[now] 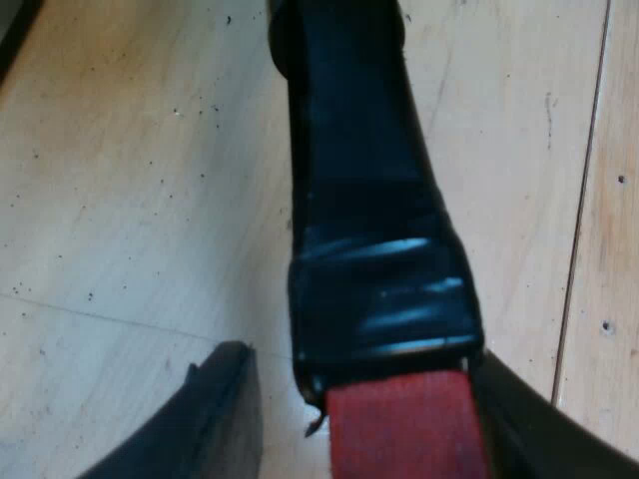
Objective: Put the handle in the coffee machine
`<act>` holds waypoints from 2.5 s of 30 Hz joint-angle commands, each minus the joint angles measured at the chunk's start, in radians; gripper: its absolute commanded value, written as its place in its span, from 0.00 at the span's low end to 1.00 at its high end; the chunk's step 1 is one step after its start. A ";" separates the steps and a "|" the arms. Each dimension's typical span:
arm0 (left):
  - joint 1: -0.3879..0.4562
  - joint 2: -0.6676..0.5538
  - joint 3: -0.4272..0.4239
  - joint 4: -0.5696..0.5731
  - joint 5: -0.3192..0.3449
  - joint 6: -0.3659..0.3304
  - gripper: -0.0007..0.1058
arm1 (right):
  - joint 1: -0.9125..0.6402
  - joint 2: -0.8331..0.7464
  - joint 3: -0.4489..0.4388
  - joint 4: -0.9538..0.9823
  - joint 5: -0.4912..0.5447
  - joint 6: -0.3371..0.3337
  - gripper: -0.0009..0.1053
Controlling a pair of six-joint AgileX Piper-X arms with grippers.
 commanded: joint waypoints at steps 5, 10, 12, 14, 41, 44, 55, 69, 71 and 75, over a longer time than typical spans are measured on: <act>-0.005 -0.005 -0.007 -0.003 0.021 0.005 0.11 | 0.000 -0.016 -0.008 -0.008 -0.018 0.001 0.01; -0.005 -0.005 -0.007 -0.002 0.021 0.007 0.01 | 0.000 -0.016 -0.008 -0.008 -0.045 0.009 0.01; -0.005 -0.005 -0.007 -0.002 0.021 0.007 0.01 | 0.000 -0.016 -0.008 -0.008 -0.045 0.011 0.08; -0.005 -0.005 -0.007 0.003 0.021 0.007 0.01 | 0.000 -0.016 -0.008 -0.008 -0.045 0.012 0.22; 0.114 -0.005 -0.009 0.049 0.015 -0.014 0.01 | 0.000 -0.020 -0.008 -0.225 -0.067 0.047 0.98; 0.133 -0.005 -0.009 0.049 0.012 -0.014 0.01 | 0.005 -0.020 -0.015 -0.246 -0.033 0.039 0.98; 0.233 -0.005 -0.009 0.018 0.015 0.028 0.01 | 0.181 -0.061 -0.018 -0.240 0.570 0.038 0.98; 0.372 0.174 -0.067 -0.019 0.114 0.122 0.01 | 0.316 -0.061 0.114 -0.484 0.965 0.054 0.98; 0.372 0.203 -0.096 -0.019 0.124 0.137 0.01 | 0.316 -0.061 0.139 -0.526 0.981 0.054 0.98; 0.372 0.264 -0.143 -0.024 0.126 0.180 0.01 | 0.316 -0.061 0.205 -0.640 1.062 0.054 0.98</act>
